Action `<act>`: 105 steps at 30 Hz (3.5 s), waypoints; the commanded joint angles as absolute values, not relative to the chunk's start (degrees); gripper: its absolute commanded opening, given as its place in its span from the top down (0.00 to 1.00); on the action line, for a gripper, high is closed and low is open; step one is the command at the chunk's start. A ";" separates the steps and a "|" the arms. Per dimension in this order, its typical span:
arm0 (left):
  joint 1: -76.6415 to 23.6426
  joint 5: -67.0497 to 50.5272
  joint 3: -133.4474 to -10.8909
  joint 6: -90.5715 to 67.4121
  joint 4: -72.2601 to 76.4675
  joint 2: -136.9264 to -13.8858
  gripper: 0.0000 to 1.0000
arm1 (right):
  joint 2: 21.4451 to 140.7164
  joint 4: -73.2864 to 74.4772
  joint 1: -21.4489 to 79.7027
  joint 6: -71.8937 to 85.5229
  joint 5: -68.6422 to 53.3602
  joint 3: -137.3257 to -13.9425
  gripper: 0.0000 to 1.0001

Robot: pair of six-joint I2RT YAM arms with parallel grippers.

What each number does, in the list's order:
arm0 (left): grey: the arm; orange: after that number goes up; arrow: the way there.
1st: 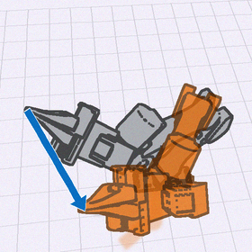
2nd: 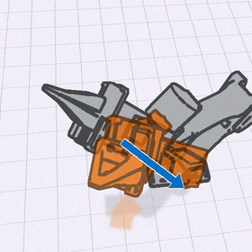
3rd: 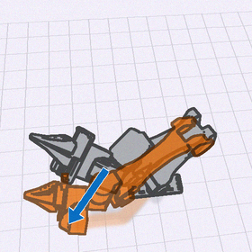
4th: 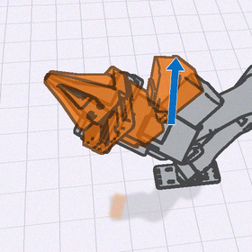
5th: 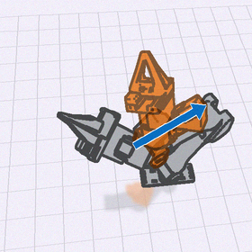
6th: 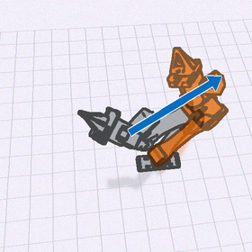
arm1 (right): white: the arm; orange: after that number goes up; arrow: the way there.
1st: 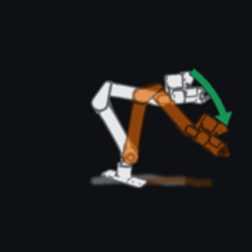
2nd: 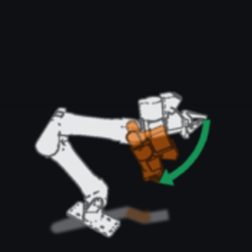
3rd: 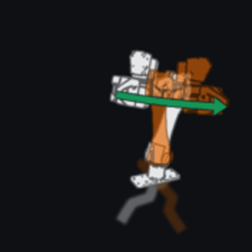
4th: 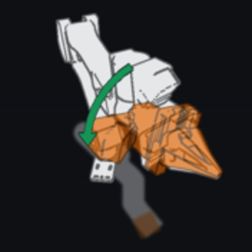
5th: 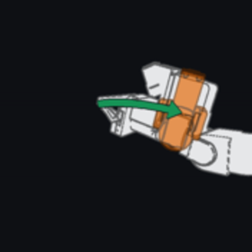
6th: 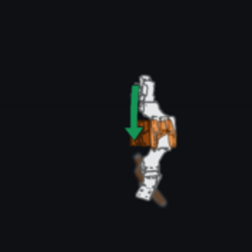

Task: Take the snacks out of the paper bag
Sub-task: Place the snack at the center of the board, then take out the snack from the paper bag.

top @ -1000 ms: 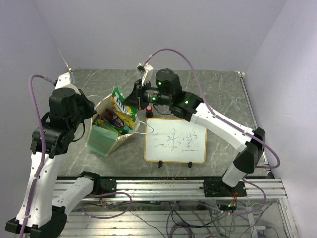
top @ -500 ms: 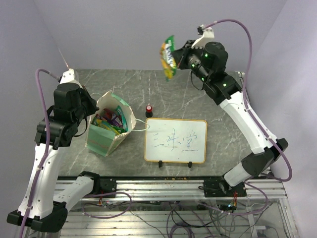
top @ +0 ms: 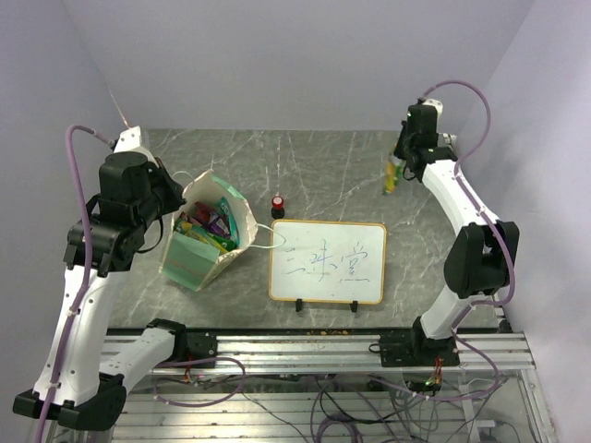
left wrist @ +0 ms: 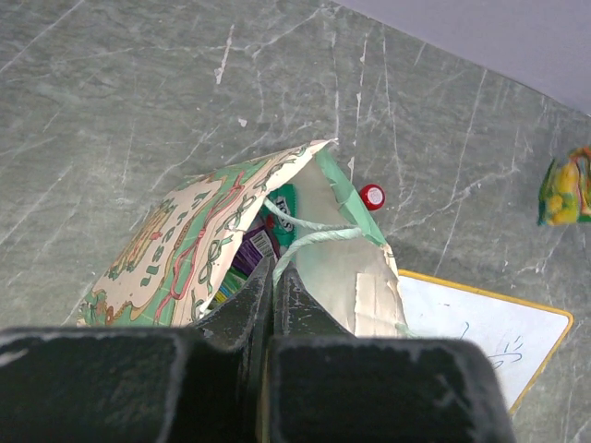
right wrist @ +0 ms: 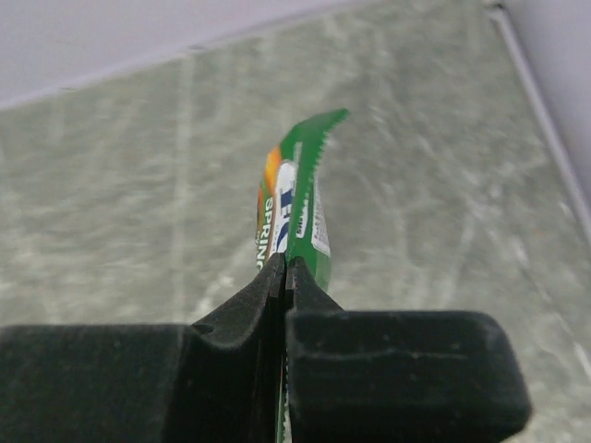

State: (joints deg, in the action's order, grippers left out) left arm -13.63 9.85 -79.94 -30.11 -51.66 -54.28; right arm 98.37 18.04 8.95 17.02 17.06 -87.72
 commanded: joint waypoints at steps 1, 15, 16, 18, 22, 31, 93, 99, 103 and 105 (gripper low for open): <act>-13.36 8.32 -80.73 -30.46 -49.40 -53.69 0.93 | 97.44 18.54 3.40 14.31 24.87 -85.78 1.00; -13.36 5.90 -82.46 -29.76 -52.17 -54.10 0.93 | 103.87 22.29 -1.78 13.66 29.64 -78.17 1.00; -13.36 5.89 -81.93 -29.71 -51.94 -53.66 0.93 | 106.32 22.61 -0.65 14.63 27.56 -80.24 1.00; -13.36 6.04 -80.97 -29.71 -51.24 -52.88 0.93 | 111.52 22.84 2.09 16.46 18.40 -85.86 1.00; -13.36 5.08 -82.34 -30.06 -51.92 -54.05 0.93 | 121.91 26.10 6.01 22.58 6.25 -99.46 0.76; -13.36 3.45 -80.79 -31.09 -51.01 -52.74 0.93 | 115.40 32.38 6.42 23.14 -2.12 -99.57 0.28; -13.36 -4.73 -70.09 -41.15 -41.88 -41.14 0.93 | 92.42 34.62 55.63 21.93 -20.11 -79.71 0.91; -13.36 -8.85 -69.76 -43.77 -41.30 -40.96 0.93 | 88.69 35.37 55.63 21.86 -13.72 -78.53 0.91; -13.36 -11.18 -69.31 -44.12 -41.24 -41.48 0.93 | 86.53 35.06 55.63 22.23 -7.56 -80.30 0.85; -13.36 -12.30 -68.53 -44.88 -40.62 -41.33 0.93 | 85.67 34.55 55.84 22.36 -6.03 -81.58 0.75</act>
